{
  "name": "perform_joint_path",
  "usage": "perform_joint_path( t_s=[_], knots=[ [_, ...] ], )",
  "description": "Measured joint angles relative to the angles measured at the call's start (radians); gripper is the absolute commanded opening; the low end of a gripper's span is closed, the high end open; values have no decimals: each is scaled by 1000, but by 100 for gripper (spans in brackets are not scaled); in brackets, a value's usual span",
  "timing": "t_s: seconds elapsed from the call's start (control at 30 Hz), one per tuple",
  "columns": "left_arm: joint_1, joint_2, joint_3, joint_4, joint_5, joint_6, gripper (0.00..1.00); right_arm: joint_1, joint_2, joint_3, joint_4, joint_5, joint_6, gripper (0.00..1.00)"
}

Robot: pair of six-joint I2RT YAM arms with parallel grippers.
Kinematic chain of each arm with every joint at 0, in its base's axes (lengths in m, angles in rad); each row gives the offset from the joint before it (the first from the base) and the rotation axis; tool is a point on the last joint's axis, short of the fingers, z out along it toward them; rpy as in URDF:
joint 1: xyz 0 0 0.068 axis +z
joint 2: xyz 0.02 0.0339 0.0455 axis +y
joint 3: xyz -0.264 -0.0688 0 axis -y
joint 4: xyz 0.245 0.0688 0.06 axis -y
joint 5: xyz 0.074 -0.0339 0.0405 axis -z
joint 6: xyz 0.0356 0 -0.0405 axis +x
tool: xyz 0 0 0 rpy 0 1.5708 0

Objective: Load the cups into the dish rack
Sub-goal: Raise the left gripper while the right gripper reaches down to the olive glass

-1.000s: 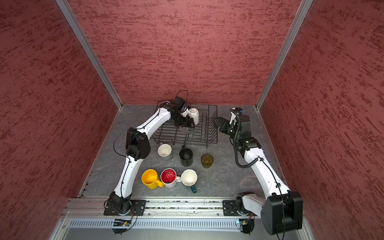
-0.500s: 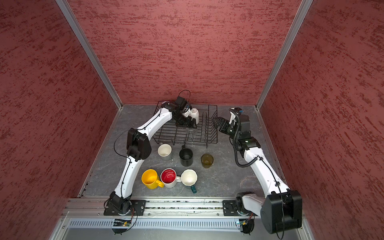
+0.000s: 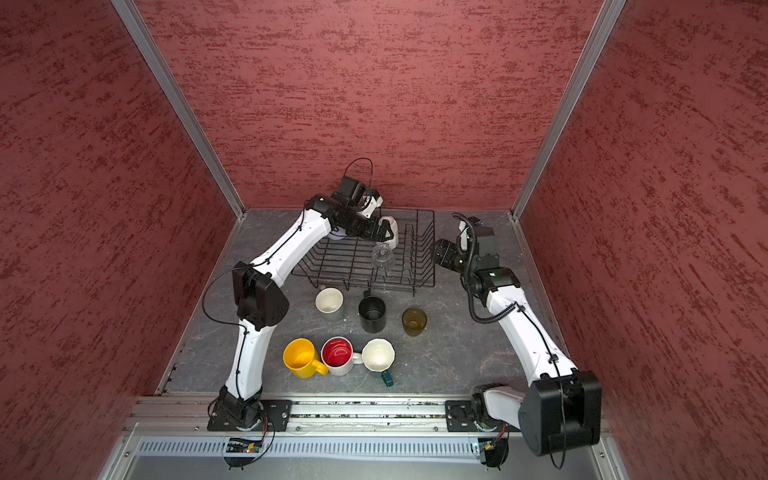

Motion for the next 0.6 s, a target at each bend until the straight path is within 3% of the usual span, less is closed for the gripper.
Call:
perform_joint_path(
  t_s=[0.27,0.6],
  knots=[
    [1,-279,-295,272,-34,8,100,151,-50,9,-253,131,-32,63],
    [32,-539,-643,644,-74,0,100,305,-171,-92,-451,190,57,54]
  ],
)
